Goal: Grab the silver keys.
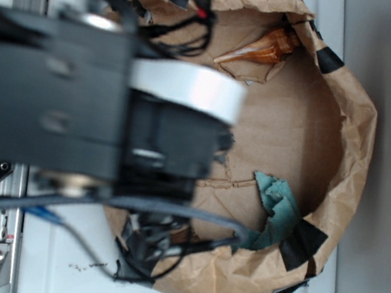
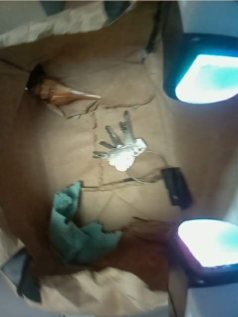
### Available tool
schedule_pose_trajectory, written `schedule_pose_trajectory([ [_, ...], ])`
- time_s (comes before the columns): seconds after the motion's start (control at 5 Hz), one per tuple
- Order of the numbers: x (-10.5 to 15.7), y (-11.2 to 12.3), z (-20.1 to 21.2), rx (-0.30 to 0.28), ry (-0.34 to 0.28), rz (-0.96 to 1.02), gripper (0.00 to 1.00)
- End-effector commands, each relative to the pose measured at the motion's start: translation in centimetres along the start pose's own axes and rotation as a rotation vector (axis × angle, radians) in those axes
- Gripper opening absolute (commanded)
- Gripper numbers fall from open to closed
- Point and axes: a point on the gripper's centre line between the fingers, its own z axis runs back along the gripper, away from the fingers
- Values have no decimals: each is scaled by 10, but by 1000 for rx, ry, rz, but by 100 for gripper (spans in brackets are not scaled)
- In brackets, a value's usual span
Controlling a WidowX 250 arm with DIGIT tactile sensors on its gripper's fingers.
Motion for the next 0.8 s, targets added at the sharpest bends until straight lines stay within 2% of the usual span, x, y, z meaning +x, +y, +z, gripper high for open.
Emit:
schedule_pose_trajectory([
  [0.0, 14, 24, -26, -10, -27, -16, 100],
  [0.2, 6, 27, -39, -6, -7, -63, 100],
  [0.6, 6, 27, -39, -6, -7, -63, 100],
])
